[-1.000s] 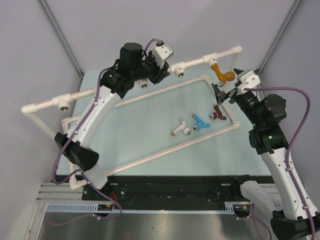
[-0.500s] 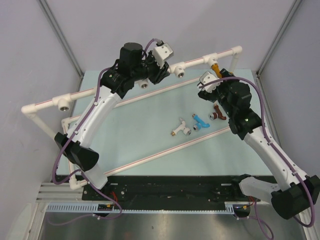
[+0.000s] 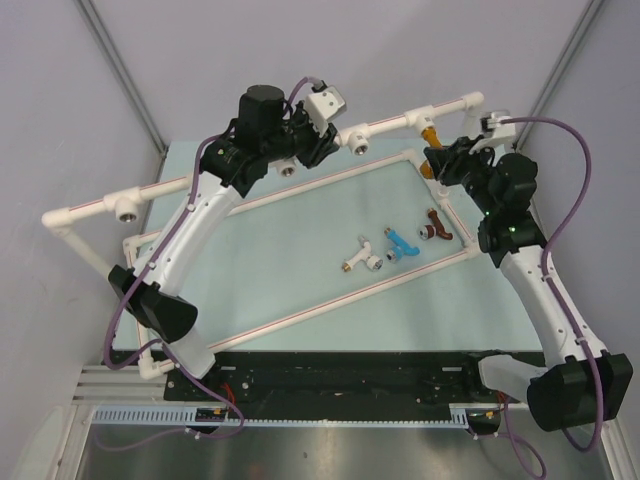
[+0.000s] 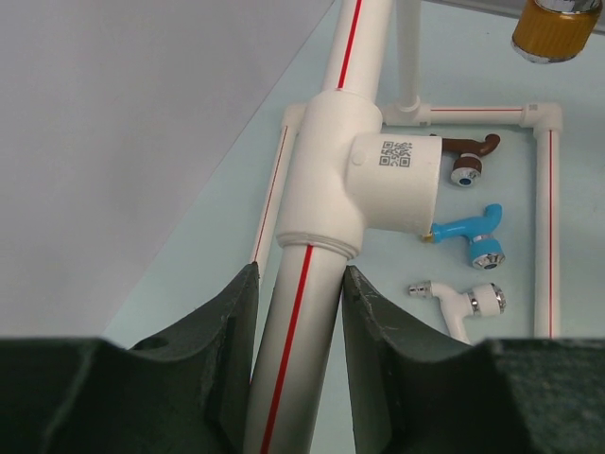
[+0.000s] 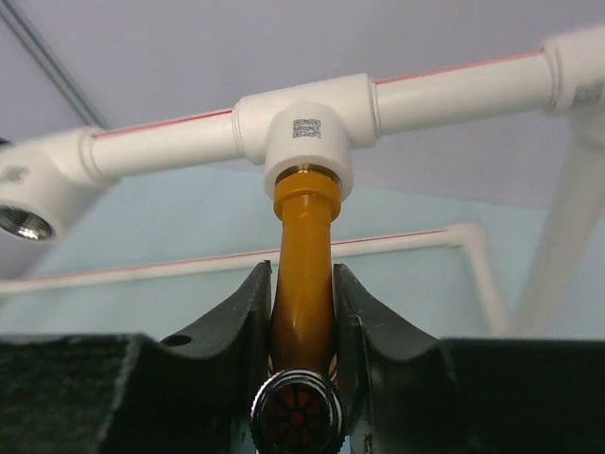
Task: Install the water faucets
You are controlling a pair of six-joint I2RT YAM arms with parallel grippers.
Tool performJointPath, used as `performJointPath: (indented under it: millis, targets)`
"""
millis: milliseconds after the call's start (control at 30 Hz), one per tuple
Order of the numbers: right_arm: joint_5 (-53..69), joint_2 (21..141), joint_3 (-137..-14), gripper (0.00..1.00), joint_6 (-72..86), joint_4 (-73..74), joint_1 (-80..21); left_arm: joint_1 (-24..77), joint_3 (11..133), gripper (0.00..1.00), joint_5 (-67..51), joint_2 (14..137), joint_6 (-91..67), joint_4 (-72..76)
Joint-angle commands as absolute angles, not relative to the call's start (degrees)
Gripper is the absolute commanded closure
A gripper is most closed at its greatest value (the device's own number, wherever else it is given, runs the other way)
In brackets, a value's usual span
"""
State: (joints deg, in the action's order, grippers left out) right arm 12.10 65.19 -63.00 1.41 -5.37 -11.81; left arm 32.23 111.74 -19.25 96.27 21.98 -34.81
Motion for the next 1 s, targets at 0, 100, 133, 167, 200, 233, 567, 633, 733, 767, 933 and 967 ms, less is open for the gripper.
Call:
performJointPath:
  millis: [0,100,133,167,200,233,567,633,733,767,933,967]
  targets:
    - [25.49,65.13,-63.02,1.0,46.68,-25.46,-9.5,34.1,109.16,1.0,-23.12,98.17,15.64,-47.64]
    - [23.92,66.62,-59.86,1.0,72.45,-37.32,-6.16,34.1,109.16,1.0,-23.38,98.17,15.56,-47.55]
    - [22.69,67.06,-58.55,1.0,85.04,-40.14,-5.28,34.1,108.99,1.0,-23.38,98.09,15.56,-47.55]
    - [19.28,67.76,-57.32,1.0,90.91,-45.21,-5.19,34.1,108.9,1.0,-23.38,98.09,15.56,-47.46]
    - [17.25,68.11,-54.35,1.0,96.27,-47.35,-5.19,34.1,108.9,1.0,-23.38,98.0,15.56,-47.55]
    - [15.05,68.46,-52.92,1.0,102.07,-49.29,-5.36,34.1,108.9,1.0,-23.29,97.91,15.56,-47.55]
    - [10.09,65.92,-48.78,0.53,101.97,-45.81,-5.98,34.1,109.16,1.0,-22.68,97.82,15.64,-47.64]
    - [11.42,64.0,-48.25,0.34,95.47,-44.3,-4.75,34.1,109.25,1.0,-22.67,97.91,15.56,-47.64]
    - [13.45,60.75,-47.11,0.11,89.33,-39.39,-2.91,34.1,109.25,1.0,-22.68,98.08,15.56,-47.64]
    - [13.53,59.78,-46.24,0.01,87.99,-36.42,-2.64,34.1,109.25,1.0,-22.68,98.09,15.64,-47.64]
    - [14.15,54.15,-44.83,0.0,77.21,-24.65,1.74,34.1,109.34,1.0,-22.85,98.52,15.56,-47.64]
    - [13.8,52.31,-44.82,0.0,75.43,-22.78,2.19,34.1,109.42,1.0,-22.85,98.53,15.56,-47.64]
